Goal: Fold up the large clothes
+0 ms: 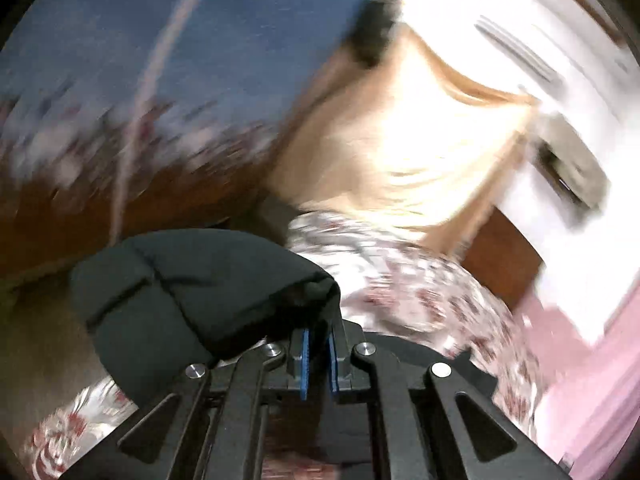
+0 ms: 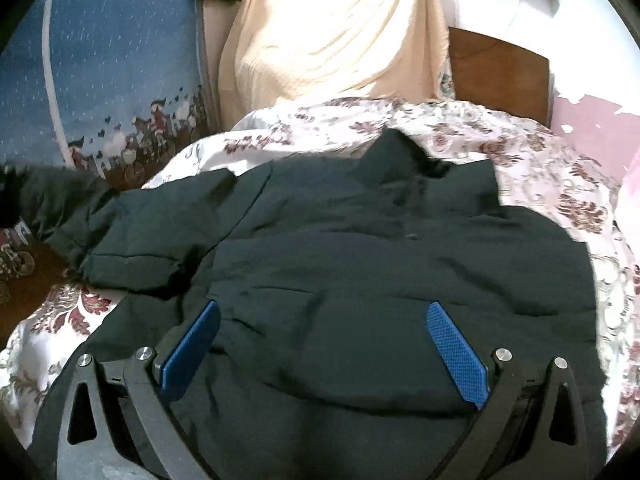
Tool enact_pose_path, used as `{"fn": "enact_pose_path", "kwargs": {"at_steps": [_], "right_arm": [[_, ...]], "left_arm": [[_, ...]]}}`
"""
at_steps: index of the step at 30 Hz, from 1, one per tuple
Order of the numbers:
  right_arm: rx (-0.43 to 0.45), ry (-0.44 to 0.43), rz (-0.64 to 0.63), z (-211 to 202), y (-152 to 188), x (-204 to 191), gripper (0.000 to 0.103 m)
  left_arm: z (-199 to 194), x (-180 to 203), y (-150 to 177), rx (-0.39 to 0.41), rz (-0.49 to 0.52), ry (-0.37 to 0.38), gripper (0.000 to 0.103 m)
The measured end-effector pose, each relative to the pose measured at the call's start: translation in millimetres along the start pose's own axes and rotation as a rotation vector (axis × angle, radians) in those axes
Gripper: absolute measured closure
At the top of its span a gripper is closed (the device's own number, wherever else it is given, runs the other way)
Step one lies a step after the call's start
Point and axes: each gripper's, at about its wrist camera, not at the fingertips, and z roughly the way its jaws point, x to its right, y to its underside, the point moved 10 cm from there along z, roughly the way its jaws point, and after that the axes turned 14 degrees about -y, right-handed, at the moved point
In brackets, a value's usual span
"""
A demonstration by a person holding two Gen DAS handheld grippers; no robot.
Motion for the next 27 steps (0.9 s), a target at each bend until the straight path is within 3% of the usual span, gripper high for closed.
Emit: {"fn": "enact_pose_path", "kwargs": {"at_steps": [4,9,14,20,24,26,27], "right_arm": [[0.022,0.031,0.036,-35.2,0.4,36.7,0.001],[0.038,0.097,0.087,-74.6,12.8,93.2,0.001],[0.047,0.163,0.168,-110.1,40.1,158.2,0.001],[0.035,0.188,0.267,-129.0,78.5,213.0,0.001],[0.055,0.134,0.363,-127.8,98.0,231.2,0.001],[0.066,0.108,0.402,-125.5,102.4,236.7,0.001],[0.071,0.093,0.417,-123.9,105.2,238.3,0.001]], "left_arm": [[-25.6,95.0,6.4,0.044,0.191,0.108,0.096],[-41.0,208.2,54.3,-0.021,0.386,0.277,0.096],[-38.4,288.7,139.7,-0.128,0.573,0.402,0.096],[-36.9,322.3,269.2,-0.352,0.748,0.516,0.093],[-24.9,313.4,323.9,-0.489,0.767,0.55,0.074],[-28.0,311.3,338.4,-0.521,0.77,0.587,0.054],[-31.2,310.2,342.5,-0.534,0.765,0.615,0.03]]}}
